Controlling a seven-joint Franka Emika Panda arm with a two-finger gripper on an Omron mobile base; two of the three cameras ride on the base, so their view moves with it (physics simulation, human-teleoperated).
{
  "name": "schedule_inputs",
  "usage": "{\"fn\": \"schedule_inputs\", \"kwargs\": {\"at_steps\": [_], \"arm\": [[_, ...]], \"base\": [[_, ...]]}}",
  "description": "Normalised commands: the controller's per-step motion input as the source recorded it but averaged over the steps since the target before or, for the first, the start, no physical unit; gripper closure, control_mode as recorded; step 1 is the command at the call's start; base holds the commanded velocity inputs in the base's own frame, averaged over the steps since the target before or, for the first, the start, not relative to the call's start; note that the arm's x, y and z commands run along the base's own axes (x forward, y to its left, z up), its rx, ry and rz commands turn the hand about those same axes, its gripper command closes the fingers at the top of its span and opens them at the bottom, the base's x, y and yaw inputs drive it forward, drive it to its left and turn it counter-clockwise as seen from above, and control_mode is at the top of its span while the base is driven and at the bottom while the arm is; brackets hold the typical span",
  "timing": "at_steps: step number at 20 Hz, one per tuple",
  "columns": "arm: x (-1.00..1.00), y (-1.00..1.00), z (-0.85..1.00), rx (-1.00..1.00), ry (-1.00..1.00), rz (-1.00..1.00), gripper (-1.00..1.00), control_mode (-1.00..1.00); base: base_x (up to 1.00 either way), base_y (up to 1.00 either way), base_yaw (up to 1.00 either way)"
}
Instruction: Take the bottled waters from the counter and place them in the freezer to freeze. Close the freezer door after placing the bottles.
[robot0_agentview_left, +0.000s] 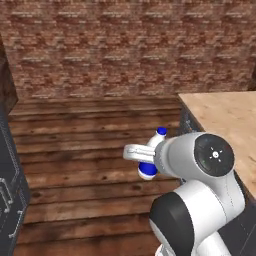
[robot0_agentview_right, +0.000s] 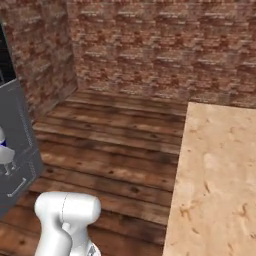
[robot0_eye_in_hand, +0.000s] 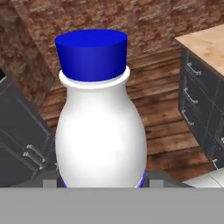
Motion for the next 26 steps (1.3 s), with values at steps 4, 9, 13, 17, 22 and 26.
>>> {"fn": "schedule_inputs", "kwargs": {"at_steps": [4, 9, 13, 17, 22, 26], "arm": [[0.0, 0.0, 0.0, 0.0, 0.0, 0.0, 1.0, 1.0], [0.0, 0.0, 0.0, 0.0, 0.0, 0.0, 1.0, 1.0], [0.0, 0.0, 0.0, 0.0, 0.0, 0.0, 1.0, 1.0], [0.0, 0.0, 0.0, 0.0, 0.0, 0.0, 1.0, 1.0], [0.0, 0.0, 0.0, 0.0, 0.0, 0.0, 1.0, 1.0], [0.0, 0.0, 0.0, 0.0, 0.0, 0.0, 1.0, 1.0]], "base": [[0.64, 0.39, 0.62], [0.29, 0.55, 0.67], [0.2, 0.44, 0.73], [0.4, 0.08, 0.74], [0.5, 0.0, 0.66], [0.49, 0.0, 0.62]]}}
